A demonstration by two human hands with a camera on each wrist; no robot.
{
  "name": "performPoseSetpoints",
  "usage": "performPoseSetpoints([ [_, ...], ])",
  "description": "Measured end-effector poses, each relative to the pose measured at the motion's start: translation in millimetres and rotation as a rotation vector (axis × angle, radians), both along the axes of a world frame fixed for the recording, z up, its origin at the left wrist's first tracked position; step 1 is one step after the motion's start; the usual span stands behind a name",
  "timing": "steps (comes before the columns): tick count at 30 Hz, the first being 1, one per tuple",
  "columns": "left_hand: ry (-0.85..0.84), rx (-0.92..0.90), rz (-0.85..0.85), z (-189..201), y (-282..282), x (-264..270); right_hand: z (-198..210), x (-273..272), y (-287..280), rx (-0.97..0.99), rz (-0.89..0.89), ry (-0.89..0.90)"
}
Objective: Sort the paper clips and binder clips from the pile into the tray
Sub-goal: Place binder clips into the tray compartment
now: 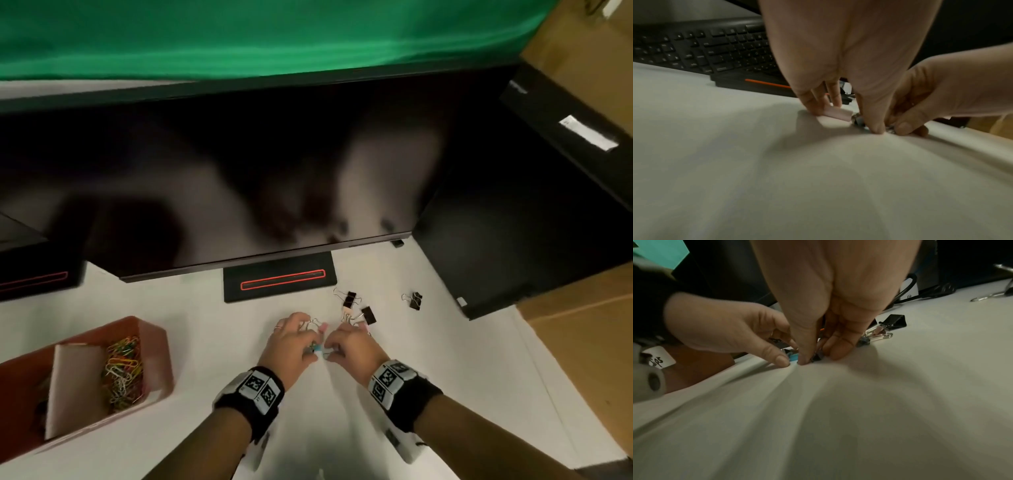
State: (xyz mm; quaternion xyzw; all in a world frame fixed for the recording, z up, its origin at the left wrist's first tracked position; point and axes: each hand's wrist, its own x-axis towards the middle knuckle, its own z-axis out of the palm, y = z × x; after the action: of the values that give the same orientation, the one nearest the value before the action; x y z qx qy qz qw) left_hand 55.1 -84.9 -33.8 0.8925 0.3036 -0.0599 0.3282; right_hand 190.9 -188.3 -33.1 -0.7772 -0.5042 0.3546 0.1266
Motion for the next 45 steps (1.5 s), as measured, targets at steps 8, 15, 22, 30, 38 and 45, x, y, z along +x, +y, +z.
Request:
performPoseSetpoints([
  [8,-0.131,-0.126,0.244,-11,5,-18,-3,13,6,0.049,0.043,0.108],
  [15,-0.151,-0.171,0.340,-14,9,-36,-3,12,39,0.000,0.091,0.034],
  [22,-0.095,-0.084,0.252,-19,16,-51,5,1,32,-0.019,0.039,-0.040],
  [30,-0.227,-0.215,0.381,-17,15,-66,2,-21,24,-0.027,0.078,-0.010],
  [38,-0.412,-0.569,0.692,0,13,-89,23,-59,35,0.083,0.162,0.073],
  [45,-0.433,-0.552,0.756,13,31,-121,29,-102,58,0.131,0.110,0.182],
])
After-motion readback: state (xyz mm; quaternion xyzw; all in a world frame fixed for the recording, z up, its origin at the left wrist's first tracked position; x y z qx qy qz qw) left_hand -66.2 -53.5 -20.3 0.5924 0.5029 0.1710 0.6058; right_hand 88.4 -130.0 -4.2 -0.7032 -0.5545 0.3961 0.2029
